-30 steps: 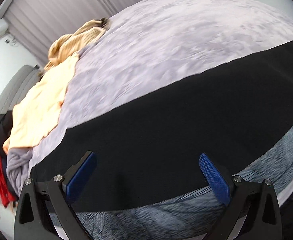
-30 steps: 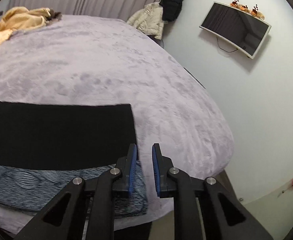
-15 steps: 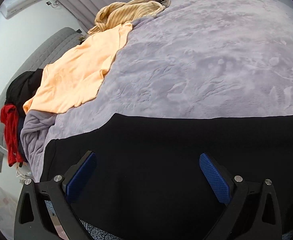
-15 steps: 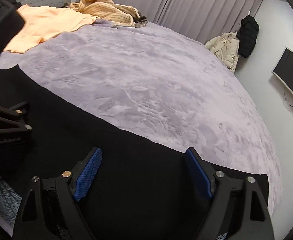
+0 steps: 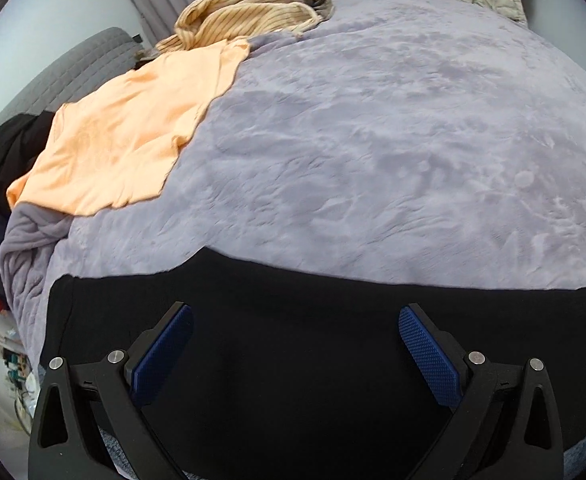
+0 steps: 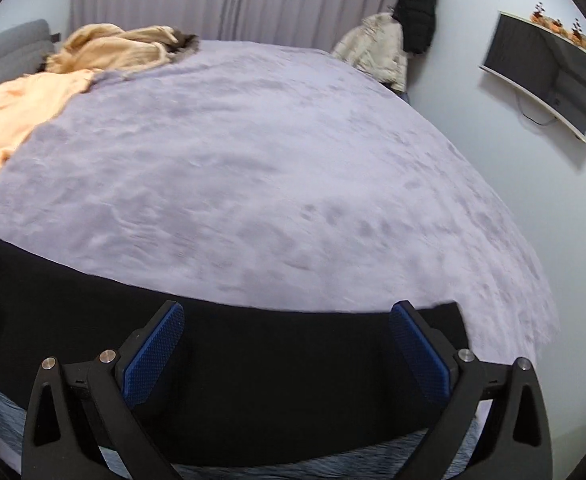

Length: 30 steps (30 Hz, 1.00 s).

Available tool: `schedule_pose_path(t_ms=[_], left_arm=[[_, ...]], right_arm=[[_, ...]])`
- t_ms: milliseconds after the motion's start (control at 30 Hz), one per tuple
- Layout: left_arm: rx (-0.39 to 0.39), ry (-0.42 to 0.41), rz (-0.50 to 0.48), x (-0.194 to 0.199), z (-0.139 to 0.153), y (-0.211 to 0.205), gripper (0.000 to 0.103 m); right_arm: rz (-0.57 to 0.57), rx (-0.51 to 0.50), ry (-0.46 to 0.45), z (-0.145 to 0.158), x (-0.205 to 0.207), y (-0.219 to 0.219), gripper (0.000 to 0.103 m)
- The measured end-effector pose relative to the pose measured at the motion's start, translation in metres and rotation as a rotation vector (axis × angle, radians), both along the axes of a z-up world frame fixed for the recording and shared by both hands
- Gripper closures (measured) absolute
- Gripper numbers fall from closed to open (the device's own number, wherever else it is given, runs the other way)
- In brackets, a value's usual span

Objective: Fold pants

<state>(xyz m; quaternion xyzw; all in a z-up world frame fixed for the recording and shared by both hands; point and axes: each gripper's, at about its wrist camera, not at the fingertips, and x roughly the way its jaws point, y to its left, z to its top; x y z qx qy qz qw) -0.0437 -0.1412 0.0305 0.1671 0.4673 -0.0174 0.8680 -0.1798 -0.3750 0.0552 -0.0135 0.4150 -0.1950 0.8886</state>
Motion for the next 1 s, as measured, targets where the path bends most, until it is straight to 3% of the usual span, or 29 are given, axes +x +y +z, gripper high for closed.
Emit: schedule_pose_path(t_ms=[100, 267, 467, 567, 667, 767, 867, 1000], left_arm=[[0.062, 0.001, -0.012, 0.01, -0.008, -0.023, 0.0], [0.106, 0.0, 0.066, 0.025, -0.024, -0.004, 0.0], [0.042, 0.011, 0.131, 0.024, -0.017, 0.039, 0.0], [-0.053, 0.011, 0.069, -0.003, 0.001, 0.048, 0.0], [-0.071, 0.008, 0.001, -0.04, 0.007, 0.049, 0.0], [-0.069, 0.051, -0.033, -0.069, -0.002, 0.056, 0.0], [-0.06, 0.066, -0.022, -0.088, -0.01, 0.069, 0.0], [-0.002, 0.041, 0.022, -0.092, -0.021, 0.09, 0.0]], right_arm=[[0.13, 0.066, 0.028, -0.004, 0.042, 0.043, 0.001], [0.174, -0.144, 0.142, -0.04, 0.082, 0.085, 0.001], [-0.008, -0.19, 0.147, -0.034, 0.048, 0.022, 0.001], [-0.047, -0.19, 0.021, 0.001, 0.008, 0.009, 0.002], [0.085, -0.076, -0.097, 0.024, -0.028, 0.024, 0.001], [0.216, 0.044, -0.028, 0.011, -0.034, 0.056, 0.001], [0.354, 0.031, 0.035, -0.011, -0.036, 0.103, 0.001], [0.462, -0.116, 0.08, -0.037, -0.039, 0.153, 0.001]])
